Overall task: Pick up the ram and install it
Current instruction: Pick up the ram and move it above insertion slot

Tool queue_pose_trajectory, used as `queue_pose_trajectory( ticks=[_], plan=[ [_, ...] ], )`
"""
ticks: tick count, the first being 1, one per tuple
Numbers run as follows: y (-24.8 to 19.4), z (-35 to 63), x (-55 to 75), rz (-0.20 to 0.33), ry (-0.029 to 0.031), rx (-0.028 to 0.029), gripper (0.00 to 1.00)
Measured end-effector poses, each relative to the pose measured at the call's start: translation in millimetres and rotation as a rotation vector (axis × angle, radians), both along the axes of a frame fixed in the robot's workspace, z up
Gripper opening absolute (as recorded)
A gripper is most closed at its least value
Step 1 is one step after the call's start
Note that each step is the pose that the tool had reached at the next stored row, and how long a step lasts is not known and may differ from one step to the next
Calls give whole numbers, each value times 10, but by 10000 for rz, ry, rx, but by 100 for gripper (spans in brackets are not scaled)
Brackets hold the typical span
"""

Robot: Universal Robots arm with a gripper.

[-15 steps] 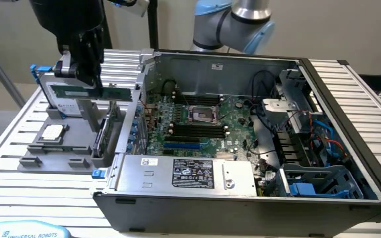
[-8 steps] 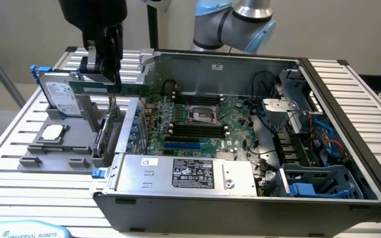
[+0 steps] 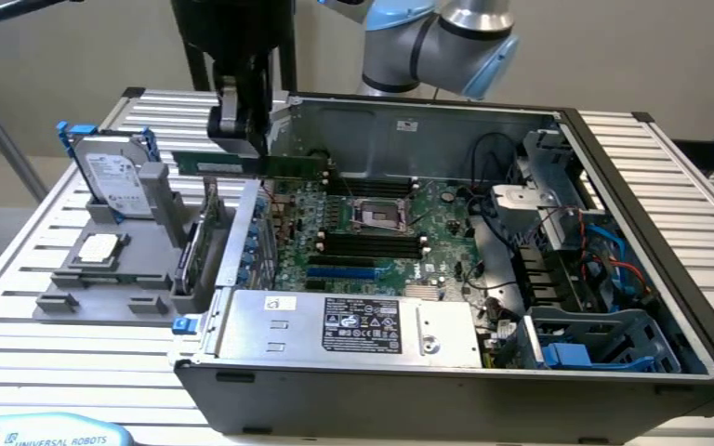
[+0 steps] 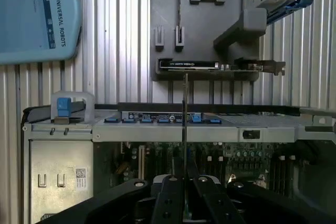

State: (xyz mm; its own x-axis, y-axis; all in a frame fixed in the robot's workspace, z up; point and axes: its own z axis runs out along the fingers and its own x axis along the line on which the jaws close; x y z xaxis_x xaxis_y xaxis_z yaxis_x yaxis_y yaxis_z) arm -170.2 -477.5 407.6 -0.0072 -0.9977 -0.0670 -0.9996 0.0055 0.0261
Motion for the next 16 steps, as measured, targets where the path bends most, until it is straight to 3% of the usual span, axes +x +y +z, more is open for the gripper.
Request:
queue_pose_trajectory(
  ticks=[4,7,16],
  plan=[
    [29,-1,184,0,1,0,13],
    [76,-7,309,1,1,1,13],
    [336,-61,579,0,1,0,13]
  ],
)
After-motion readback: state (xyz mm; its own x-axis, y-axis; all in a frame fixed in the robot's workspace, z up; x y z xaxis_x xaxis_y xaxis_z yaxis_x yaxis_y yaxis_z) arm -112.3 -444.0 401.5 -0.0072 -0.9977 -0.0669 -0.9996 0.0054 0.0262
